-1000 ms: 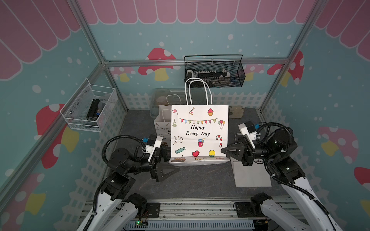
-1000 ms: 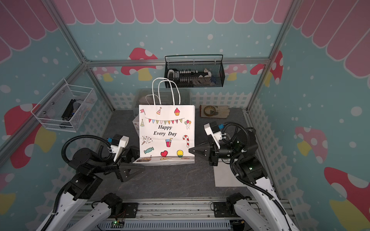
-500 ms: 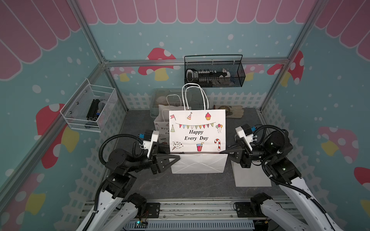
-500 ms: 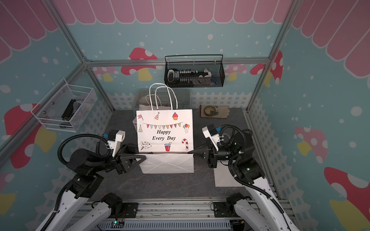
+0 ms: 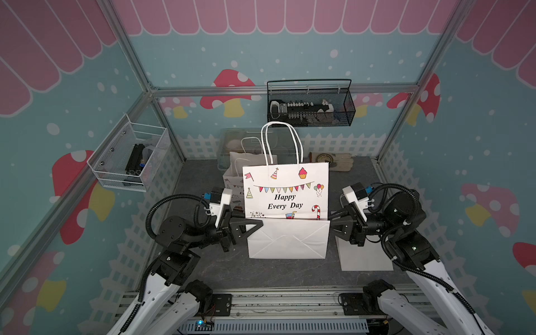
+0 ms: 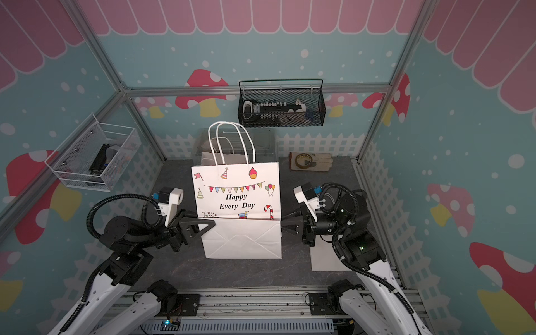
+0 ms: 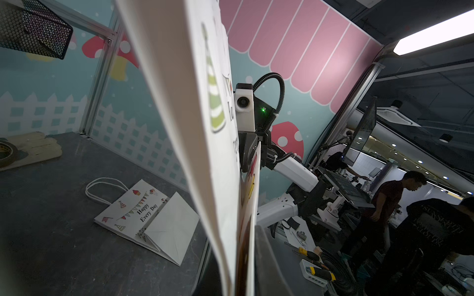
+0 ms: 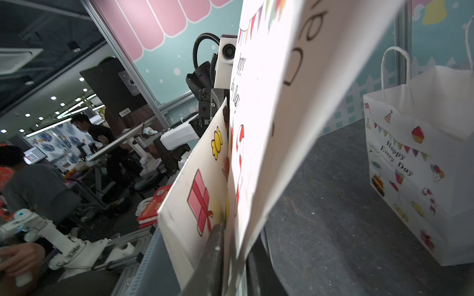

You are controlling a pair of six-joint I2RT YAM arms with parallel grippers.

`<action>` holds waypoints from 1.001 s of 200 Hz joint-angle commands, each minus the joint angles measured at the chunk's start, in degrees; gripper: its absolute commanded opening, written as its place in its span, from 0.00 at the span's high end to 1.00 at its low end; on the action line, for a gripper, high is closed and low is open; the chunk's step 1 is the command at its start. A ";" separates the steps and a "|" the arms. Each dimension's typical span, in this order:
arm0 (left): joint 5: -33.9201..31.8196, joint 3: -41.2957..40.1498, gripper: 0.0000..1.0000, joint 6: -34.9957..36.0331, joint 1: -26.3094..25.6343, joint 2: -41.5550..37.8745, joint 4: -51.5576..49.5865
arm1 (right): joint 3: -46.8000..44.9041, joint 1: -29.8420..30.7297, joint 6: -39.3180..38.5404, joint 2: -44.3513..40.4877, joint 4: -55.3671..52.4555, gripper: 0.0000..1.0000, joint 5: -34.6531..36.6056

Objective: Put away the paper bag
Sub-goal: Press the paper bag.

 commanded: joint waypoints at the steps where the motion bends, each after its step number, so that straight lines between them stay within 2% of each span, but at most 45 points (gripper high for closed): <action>1: -1.45 0.74 0.93 2.62 -0.21 -0.70 -3.66 | 2.89 0.38 -2.01 -1.47 -1.03 0.66 1.22; 20: -1.71 1.42 0.98 4.20 -0.20 -0.91 -6.68 | 5.50 0.37 -5.59 -2.23 -6.22 0.48 4.09; 37: -2.15 1.78 1.00 5.34 -0.20 -1.19 -8.94 | 6.64 0.37 -5.98 -2.55 -6.43 0.32 5.10; 59: -2.66 1.66 1.00 5.42 -0.18 -1.31 -9.11 | 6.92 0.39 -3.48 -2.46 -2.18 0.20 4.59; 85: -3.47 1.60 1.00 4.37 -0.20 -1.05 -7.98 | 4.96 0.46 0.78 -2.20 4.21 0.18 5.15; 117: -3.21 1.27 1.00 -0.38 -0.21 -0.61 -1.42 | 4.65 0.96 -4.37 0.00 -4.00 0.18 9.06; 170: -5.29 1.96 1.00 1.20 -0.15 -0.49 -4.11 | 1.87 2.67 -0.38 -0.26 2.48 0.16 9.32; 200: -6.25 1.60 1.00 1.68 -0.22 0.09 -4.63 | 1.12 4.46 2.08 0.97 6.84 0.24 9.90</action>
